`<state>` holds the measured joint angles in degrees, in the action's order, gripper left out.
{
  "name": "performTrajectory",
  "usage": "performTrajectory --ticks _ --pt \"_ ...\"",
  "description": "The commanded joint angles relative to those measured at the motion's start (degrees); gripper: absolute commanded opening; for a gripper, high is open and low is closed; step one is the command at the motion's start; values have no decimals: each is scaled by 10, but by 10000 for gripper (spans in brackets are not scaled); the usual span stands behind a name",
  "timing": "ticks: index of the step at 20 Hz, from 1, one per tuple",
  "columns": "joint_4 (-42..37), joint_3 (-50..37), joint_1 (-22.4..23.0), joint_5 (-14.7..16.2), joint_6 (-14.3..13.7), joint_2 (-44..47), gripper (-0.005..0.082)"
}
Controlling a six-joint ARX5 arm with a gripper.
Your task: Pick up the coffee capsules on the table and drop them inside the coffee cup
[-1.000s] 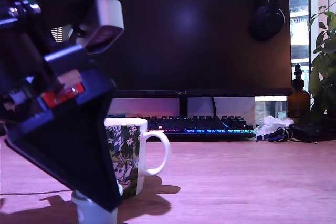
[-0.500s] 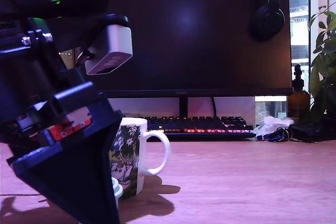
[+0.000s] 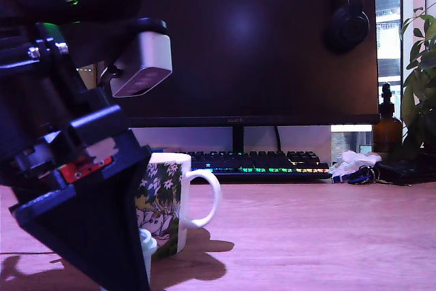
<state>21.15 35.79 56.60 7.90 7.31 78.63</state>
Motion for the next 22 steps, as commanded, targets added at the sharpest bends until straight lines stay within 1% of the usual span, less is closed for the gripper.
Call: performTrajectory --ticks 1,4,6,10,14,16,17,20,22 --pt "-2 4 2 7 -3 1 308" --pt "5 18 2 7 -3 1 297" --pt "19 34 2 9 -3 1 250" --pt "42 68 2 24 -3 1 249" --pt "42 99 2 28 -3 0 249" --pt "42 118 1 28 -14 0 249" --pt "42 129 -3 28 -15 0 249" --pt "44 142 -17 28 -20 -4 250" --pt "57 142 -33 23 -32 -17 250"
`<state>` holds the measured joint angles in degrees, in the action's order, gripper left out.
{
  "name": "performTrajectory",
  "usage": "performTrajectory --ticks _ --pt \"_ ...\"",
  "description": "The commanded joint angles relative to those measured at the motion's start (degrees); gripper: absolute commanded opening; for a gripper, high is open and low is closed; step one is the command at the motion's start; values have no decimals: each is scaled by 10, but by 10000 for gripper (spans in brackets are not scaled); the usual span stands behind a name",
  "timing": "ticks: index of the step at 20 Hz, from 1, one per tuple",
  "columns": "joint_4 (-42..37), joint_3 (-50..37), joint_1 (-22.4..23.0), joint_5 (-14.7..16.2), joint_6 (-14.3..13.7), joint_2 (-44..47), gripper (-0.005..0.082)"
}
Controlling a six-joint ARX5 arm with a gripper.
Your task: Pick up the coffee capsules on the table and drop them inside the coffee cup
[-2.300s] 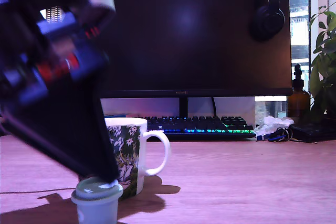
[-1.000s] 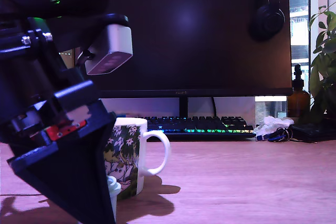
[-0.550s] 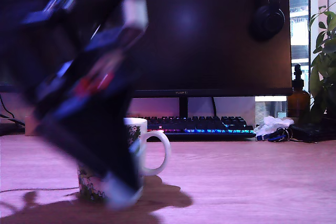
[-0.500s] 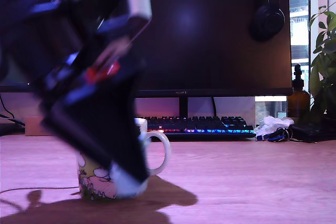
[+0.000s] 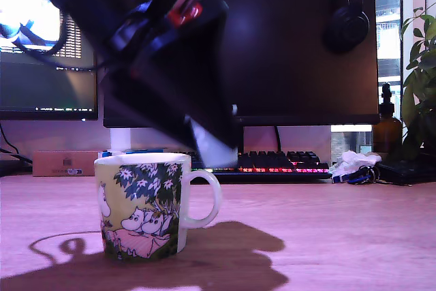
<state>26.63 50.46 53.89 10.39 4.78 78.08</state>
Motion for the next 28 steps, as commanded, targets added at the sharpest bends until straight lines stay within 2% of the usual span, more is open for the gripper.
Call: performTrajectory --ticks 1,2,6,8,13,15,23,28 --pt "7 -5 -15 -7 -8 -23 250" --pt "10 -5 -24 -8 -8 -35 250" --pt "29 -5 -72 -10 -36 -69 250" --pt "40 -5 -101 -10 -56 -69 250" --pt "40 -5 -149 -3 -83 -68 250" --pt "41 -5 -163 17 -90 -68 250" --pt "51 -5 -170 59 -93 -64 250" --pt "52 -5 -170 59 -94 -56 250"
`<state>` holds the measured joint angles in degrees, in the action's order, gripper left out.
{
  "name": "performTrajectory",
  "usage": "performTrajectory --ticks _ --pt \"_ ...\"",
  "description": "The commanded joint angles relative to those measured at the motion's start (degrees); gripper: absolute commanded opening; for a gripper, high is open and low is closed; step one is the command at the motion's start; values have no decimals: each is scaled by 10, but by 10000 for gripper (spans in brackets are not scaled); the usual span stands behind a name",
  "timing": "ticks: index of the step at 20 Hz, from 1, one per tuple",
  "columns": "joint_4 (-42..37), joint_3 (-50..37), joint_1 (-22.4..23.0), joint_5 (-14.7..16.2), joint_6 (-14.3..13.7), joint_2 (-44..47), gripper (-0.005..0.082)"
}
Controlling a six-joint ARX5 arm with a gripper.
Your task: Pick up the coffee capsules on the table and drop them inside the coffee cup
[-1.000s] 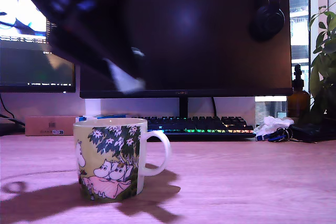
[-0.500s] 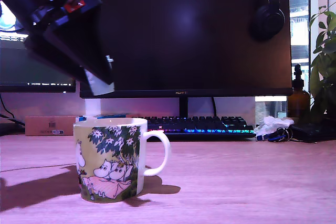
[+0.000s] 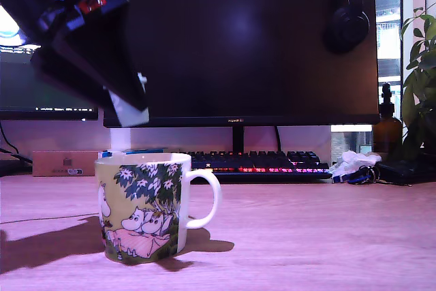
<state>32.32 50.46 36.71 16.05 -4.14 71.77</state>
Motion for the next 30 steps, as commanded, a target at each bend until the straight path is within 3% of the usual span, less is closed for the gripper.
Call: performTrajectory --ticks 1,10,11,15,17,19,20,22,23,30 --pt "-4 -5 2 2 -9 10 250" --pt "13 -5 2 16 -8 12 256" --pt "14 -5 2 17 -8 12 282" --pt "17 -5 2 18 -8 12 542" --pt "18 -5 2 19 -8 12 544" --pt "17 -5 2 33 -8 12 486" --pt "18 -5 2 37 -8 11 379" --pt "16 -5 2 37 -8 7 54" --pt "14 -5 1 37 -8 3 -33" --pt "13 -5 -39 36 -8 -34 -14"
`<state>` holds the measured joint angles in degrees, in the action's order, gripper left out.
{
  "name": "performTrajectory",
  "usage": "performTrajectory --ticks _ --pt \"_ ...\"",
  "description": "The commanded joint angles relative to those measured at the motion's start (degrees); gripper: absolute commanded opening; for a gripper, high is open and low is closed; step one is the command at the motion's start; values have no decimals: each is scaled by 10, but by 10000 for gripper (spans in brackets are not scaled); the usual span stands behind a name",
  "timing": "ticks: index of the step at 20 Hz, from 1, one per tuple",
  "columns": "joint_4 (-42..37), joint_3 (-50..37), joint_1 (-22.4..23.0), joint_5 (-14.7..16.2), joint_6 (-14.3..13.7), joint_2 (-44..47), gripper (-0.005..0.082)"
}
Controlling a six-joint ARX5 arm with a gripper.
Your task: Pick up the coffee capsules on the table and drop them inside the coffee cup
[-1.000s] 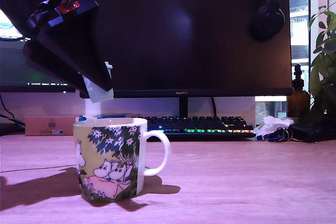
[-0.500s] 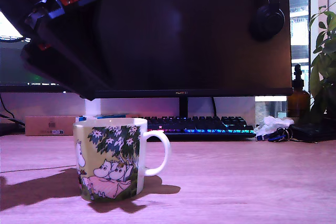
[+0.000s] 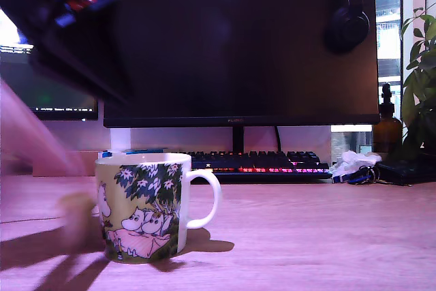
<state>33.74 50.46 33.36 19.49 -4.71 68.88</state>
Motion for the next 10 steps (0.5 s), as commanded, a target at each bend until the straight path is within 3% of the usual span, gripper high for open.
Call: performTrajectory --ticks 1,6,10 --pt "-4 -5 -17 2 -3 -7 -14" --pt "-34 -17 -64 5 -7 -7 -14" --pt "-65 -56 -77 28 -3 -11 -17"
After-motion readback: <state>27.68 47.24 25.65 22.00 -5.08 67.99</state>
